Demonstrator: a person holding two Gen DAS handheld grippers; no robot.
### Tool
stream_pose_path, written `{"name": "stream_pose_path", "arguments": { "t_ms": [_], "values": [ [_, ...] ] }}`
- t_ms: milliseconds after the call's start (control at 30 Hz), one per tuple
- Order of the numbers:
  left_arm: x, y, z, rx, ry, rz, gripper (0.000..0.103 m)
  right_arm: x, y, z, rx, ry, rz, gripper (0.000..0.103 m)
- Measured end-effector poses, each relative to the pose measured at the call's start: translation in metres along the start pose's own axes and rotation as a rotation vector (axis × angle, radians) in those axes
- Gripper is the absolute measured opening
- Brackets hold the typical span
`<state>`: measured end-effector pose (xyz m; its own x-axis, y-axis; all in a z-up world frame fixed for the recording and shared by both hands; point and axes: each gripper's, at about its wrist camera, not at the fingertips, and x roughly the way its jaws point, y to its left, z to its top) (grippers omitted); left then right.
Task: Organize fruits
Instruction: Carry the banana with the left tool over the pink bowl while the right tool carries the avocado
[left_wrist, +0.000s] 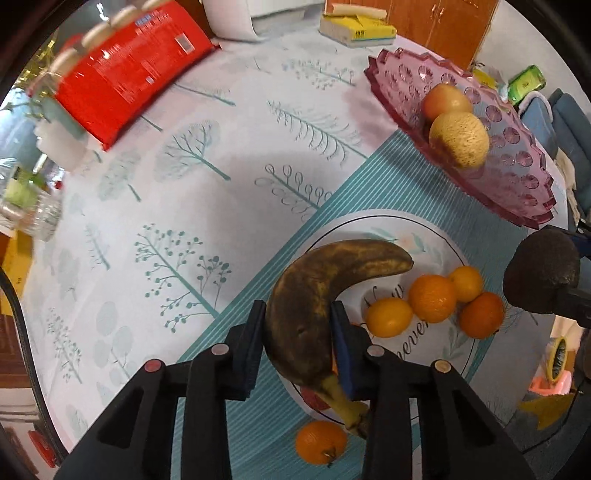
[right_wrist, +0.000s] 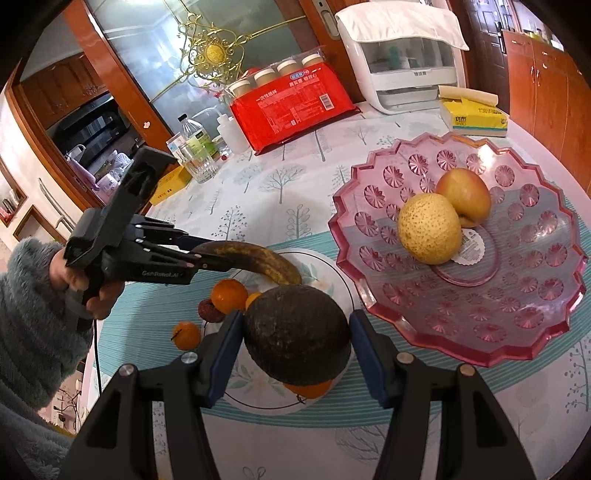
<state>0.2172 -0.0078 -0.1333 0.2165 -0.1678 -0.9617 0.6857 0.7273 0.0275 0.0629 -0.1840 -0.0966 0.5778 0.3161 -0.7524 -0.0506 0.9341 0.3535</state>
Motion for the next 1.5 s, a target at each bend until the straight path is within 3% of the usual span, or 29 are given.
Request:
{"name": "stream_pose_path", "arguments": {
  "t_ms": [333,867,1200,1500],
  "values": [
    [-0.014,-0.009,-0.007,-0.065,-0.033,0.040,0.032,-0.010,0.004,-0.005,-0.017,-0.020,0.022,0.059],
    [-0.111,-0.043,0.004,-0.110,-0.209,0.040,0.032,-0.044,-0.001,0.001,0.000,-0.093,-0.005,0.059],
    [-0.138,-0.086,0.040,-0.159,-0.306,0.044,0.032,-0.076,-0.027,0.020,0.044,-0.160,-0.066,0.059],
    [-0.114,-0.128,0.085,-0.188,-0.326,0.074,0.032,-0.089,-0.069,0.048,0.101,-0.212,-0.177,0.059]
  ]
}}
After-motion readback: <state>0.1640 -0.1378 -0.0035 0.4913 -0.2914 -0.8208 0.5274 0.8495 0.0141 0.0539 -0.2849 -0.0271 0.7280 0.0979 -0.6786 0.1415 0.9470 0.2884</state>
